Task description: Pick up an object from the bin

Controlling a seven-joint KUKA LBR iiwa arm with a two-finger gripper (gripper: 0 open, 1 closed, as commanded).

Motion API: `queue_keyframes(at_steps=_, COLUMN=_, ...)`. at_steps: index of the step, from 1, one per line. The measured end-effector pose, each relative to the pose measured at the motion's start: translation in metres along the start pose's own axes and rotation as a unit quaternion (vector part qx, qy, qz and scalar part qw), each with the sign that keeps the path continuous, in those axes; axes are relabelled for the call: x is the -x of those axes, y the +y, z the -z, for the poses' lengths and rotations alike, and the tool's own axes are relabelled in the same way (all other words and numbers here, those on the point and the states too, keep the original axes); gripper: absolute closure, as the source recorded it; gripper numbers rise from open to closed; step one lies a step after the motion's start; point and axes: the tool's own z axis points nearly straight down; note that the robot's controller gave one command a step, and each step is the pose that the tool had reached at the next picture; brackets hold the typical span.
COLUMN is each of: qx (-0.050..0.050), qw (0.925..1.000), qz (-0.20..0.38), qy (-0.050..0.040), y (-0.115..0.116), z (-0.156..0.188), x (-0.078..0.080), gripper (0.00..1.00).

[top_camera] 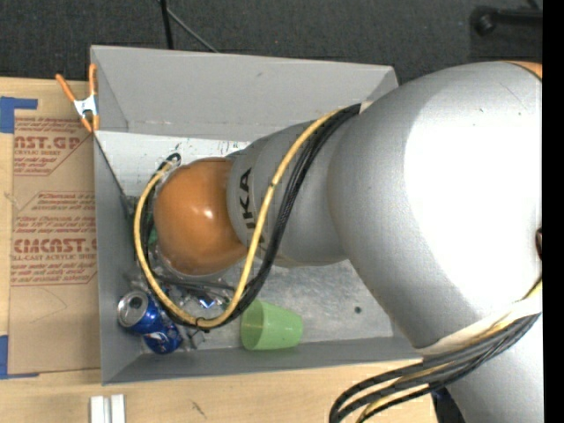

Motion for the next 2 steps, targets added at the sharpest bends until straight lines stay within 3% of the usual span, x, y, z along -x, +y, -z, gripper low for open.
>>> queue_keyframes(at_steps=1, qx=0.001, qw=1.0, qz=0.0, qy=-0.0011, y=0.0009, z=0.0002, x=0.0007, gripper=0.0)
queue_keyframes(at_steps=2, qx=0.0, qw=1.0, qz=0.0, qy=-0.0045, y=0.0001, z=0.0029, x=0.0029, gripper=1.0)
